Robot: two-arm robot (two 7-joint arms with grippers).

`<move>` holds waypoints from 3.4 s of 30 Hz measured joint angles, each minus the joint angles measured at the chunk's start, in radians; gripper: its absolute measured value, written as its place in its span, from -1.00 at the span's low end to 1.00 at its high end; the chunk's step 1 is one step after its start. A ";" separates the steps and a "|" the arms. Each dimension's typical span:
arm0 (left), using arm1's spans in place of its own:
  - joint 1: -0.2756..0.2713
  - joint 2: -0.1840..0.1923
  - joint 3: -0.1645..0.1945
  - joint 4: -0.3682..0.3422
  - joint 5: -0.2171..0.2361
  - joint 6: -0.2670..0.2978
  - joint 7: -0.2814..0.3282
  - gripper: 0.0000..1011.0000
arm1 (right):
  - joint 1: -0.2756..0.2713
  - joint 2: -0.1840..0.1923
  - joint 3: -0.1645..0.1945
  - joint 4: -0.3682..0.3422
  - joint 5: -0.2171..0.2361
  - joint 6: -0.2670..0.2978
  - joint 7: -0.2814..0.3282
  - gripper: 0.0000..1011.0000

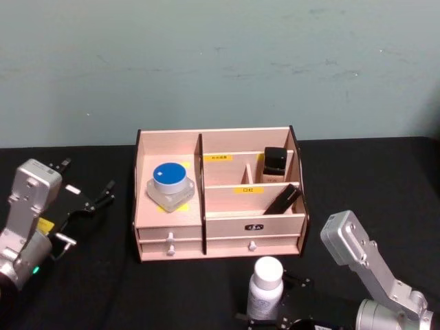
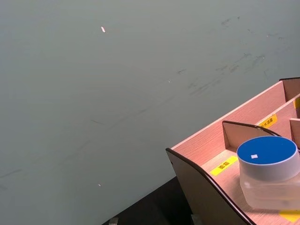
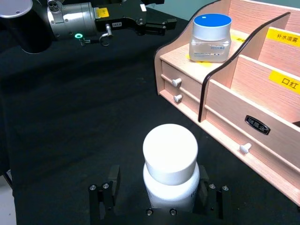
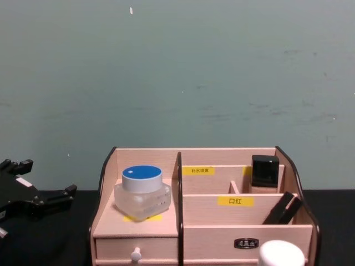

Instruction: Pick up the facial cleanser and watermelon frost from the table and place them into the tiered storage box.

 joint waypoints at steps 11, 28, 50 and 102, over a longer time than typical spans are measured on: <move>0.000 0.000 0.000 0.000 0.000 0.000 0.000 0.98 | -0.002 -0.005 -0.001 0.004 -0.008 -0.004 0.000 0.98; 0.000 0.000 0.000 0.000 0.000 0.000 0.000 0.98 | 0.000 -0.003 0.000 0.002 -0.005 -0.004 0.000 0.35; 0.000 0.000 0.000 0.000 0.000 0.000 0.000 0.98 | -0.006 -0.007 0.031 -0.013 0.005 -0.033 0.013 0.22; 0.000 0.000 0.000 0.000 0.000 0.000 0.000 0.98 | 0.605 -0.291 -0.054 0.566 -0.078 -0.156 0.173 0.22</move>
